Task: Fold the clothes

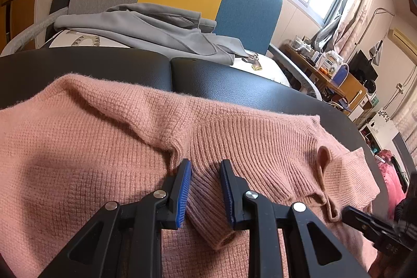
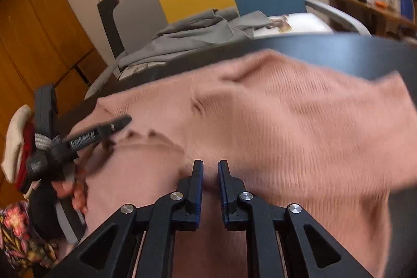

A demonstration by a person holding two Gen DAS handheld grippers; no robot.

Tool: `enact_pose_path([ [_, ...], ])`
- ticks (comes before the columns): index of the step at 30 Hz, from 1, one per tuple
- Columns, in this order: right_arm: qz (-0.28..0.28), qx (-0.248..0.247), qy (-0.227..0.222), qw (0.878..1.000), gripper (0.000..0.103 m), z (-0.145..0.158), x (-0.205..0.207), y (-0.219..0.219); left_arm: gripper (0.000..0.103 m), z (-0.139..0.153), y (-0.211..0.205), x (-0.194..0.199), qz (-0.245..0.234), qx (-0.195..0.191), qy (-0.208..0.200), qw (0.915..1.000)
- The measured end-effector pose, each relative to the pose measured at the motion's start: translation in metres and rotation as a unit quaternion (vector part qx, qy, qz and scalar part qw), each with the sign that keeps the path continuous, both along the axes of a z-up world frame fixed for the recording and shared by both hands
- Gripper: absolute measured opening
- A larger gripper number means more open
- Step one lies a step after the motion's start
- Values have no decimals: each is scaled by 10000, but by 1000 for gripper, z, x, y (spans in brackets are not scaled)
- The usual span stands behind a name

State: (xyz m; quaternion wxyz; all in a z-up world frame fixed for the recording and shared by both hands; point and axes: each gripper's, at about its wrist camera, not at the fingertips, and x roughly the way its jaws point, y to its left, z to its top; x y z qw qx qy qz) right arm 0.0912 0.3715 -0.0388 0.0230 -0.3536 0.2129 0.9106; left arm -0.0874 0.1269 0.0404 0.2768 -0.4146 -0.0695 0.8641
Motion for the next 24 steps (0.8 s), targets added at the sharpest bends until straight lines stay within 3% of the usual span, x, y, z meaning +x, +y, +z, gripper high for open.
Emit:
enact_pose_path([
  [2,-473,-68,251,9985,21,4,21,16,23,0,-1,-1,-1,32,-30,10000],
  [4,-1174,77,194,9929,21,2,39,35,23,1,0,-1,0,5,-53,10000],
  [6,-1495,-203,74,9885,17,-11,47,55,24,7,5,0,-21,-156,-120,9998],
  [8,-1531,-546,203,9865,16,-16,53,65,27,18,13,5,-152,-201,-293,9993],
  [11,-1501,-679,311,9859,19,-18,55,67,29,40,33,23,-628,320,-518,9962],
  [13,-1505,-858,402,9841,19,-21,60,70,34,50,57,39,-1059,426,-626,9915],
  [17,-1512,-1101,539,9809,19,-22,60,74,38,39,107,65,-1720,68,-1070,9793],
  [20,-1507,-1195,597,9795,19,-22,56,76,38,21,128,76,-1758,-241,-1368,9746],
  [24,-1501,-1324,686,9774,19,-23,59,78,38,17,132,80,-1400,-118,-1214,9826],
])
